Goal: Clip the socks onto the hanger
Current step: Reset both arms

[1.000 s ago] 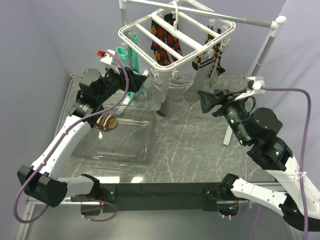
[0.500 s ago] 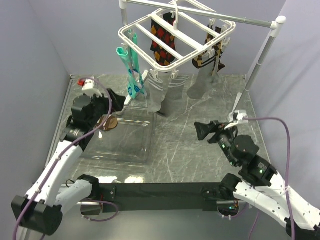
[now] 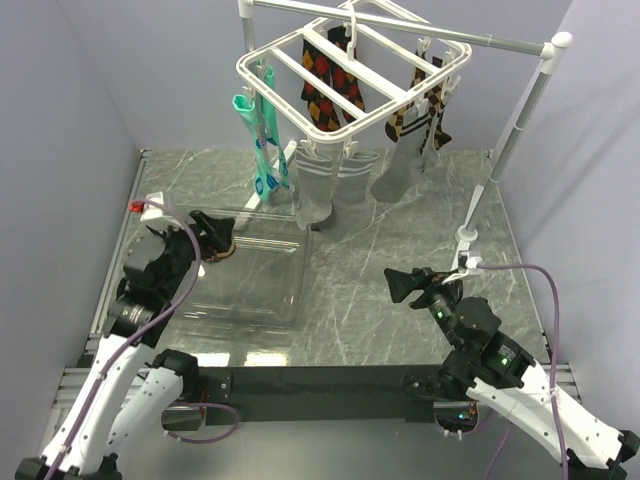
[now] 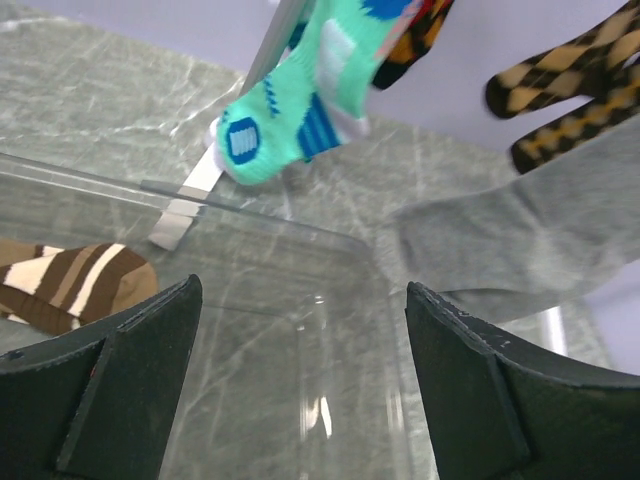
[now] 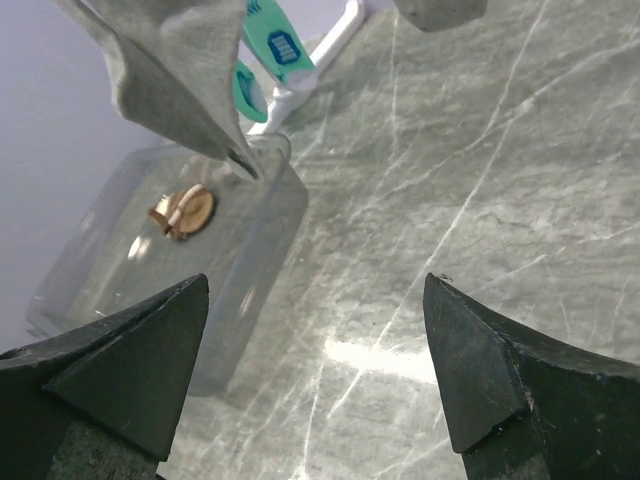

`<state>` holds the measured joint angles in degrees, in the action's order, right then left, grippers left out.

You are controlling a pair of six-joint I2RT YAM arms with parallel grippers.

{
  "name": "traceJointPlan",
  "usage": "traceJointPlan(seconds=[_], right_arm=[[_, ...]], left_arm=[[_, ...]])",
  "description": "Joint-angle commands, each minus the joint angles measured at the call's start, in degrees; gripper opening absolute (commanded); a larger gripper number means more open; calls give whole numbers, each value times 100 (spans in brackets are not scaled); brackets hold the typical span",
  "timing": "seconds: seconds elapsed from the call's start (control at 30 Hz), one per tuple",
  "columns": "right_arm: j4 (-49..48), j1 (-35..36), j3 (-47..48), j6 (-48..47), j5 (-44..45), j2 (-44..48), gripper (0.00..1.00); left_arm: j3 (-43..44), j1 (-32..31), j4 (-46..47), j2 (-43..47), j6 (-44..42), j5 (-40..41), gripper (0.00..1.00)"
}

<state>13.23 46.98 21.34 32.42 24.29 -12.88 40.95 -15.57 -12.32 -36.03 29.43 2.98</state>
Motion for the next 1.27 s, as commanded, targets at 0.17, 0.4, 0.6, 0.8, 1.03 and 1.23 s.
traceJointPlan(seconds=[0.17,0.4,0.6,0.8,1.03,1.23], right_arm=[[-6,-5,-104,89,128,989,94],[223,-5,-16,88,313,1043,94],[144,-5,54,36,216,832,94],[188,-5,221,-8,208,577,94],[91,-5,212,-26,190,489,94],[74,-5,221,-78,50,515,94]], left_arm=[[-280,10,-279,711,528,0,87],[-333,10,-517,773,467,0,86],[-360,10,-491,826,291,-105,86],[-324,19,-570,843,160,-149,87],[-324,28,-588,966,45,-210,88],[-333,28,-632,1098,19,-167,89]])
